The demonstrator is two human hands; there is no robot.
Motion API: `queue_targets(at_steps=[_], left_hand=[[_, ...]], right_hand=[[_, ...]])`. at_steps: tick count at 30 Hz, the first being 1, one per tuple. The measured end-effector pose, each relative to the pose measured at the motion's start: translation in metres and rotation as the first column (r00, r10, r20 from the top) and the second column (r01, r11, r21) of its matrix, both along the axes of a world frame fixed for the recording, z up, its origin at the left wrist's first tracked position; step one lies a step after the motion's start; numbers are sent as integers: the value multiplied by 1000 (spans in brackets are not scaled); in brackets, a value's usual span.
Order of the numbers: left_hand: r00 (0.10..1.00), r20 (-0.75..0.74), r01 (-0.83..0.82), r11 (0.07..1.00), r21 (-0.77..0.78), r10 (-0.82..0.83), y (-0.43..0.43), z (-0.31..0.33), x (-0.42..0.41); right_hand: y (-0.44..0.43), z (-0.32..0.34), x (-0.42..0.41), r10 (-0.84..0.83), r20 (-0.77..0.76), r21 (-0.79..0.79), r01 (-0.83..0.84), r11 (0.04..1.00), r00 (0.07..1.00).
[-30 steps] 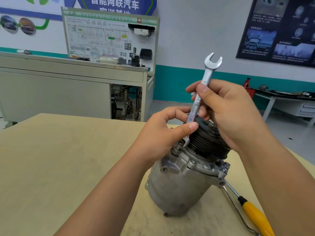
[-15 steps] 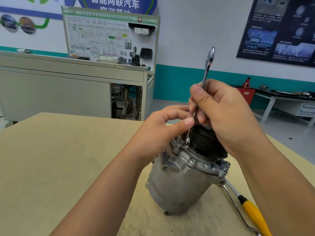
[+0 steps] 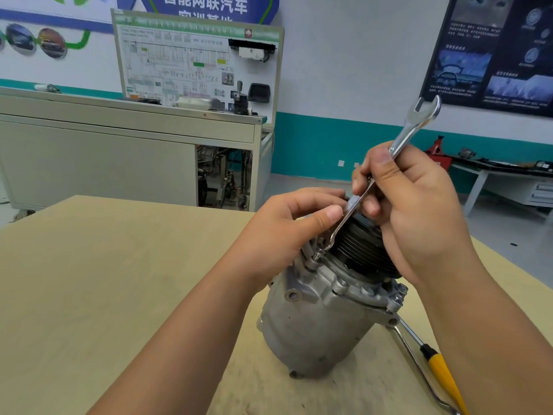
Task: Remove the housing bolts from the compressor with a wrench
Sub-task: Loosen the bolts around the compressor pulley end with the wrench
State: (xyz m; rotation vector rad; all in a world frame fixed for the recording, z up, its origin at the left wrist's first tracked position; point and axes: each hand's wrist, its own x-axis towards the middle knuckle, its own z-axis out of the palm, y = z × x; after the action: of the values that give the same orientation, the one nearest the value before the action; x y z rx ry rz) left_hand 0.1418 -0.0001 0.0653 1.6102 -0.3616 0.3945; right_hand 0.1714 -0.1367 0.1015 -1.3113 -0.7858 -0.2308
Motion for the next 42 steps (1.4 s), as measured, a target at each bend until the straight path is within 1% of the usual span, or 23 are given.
queue_targets(at_steps=[4,9,16,19,22,24,26,28,30,32,34,36,39,42], left_hand=[[1000,-20,-16,1000,4,16,-1,0,0],[999,-26,-21,1000,-4,21,-1,1,-1],[999,-30,-25,999,22,26,0,0,1],[1000,-29,-6,1000,9,6,0,-1,2],[999,-22,47,999,-18,-47,2,-1,2],[997,-37,72,997,18,-71,4,4,2],[996,-57,76,986,145,-68,7,12,6],[993,-75,108,954,280,-91,10,22,9],[983,-99,181,910,373,-155,12,31,13],[969,-139,244,870,428,-204,13,38,16],[946,-190,321,842,434,-263,15,44,21],[927,-245,367,826,428,-286,17,46,27],[904,-309,405,827,389,-297,19,47,34],[875,-339,454,827,330,-345,19,47,35]], right_hand=[[-2,0,1,15,-45,11,-14,1000,999],[-3,-2,0,24,1,6,-24,1000,1000],[-6,-5,2,18,-16,66,-17,998,1000],[-5,-4,2,0,-2,41,0,999,1000],[-6,-4,2,16,3,-12,-16,1000,1000],[-10,-3,4,19,4,-48,-19,999,1000],[-16,-2,7,6,-8,-93,-6,996,1000],[-23,0,11,2,-42,-142,-8,990,999],[-30,4,14,2,-51,-216,-13,976,999],[-34,10,15,11,-40,-304,-23,952,999],[-34,14,17,32,-37,-338,-43,940,999],[-32,17,19,68,-43,-317,-78,945,997],[-29,23,20,161,-134,-242,-189,951,978],[-30,30,22,236,-218,-240,-287,927,947]])
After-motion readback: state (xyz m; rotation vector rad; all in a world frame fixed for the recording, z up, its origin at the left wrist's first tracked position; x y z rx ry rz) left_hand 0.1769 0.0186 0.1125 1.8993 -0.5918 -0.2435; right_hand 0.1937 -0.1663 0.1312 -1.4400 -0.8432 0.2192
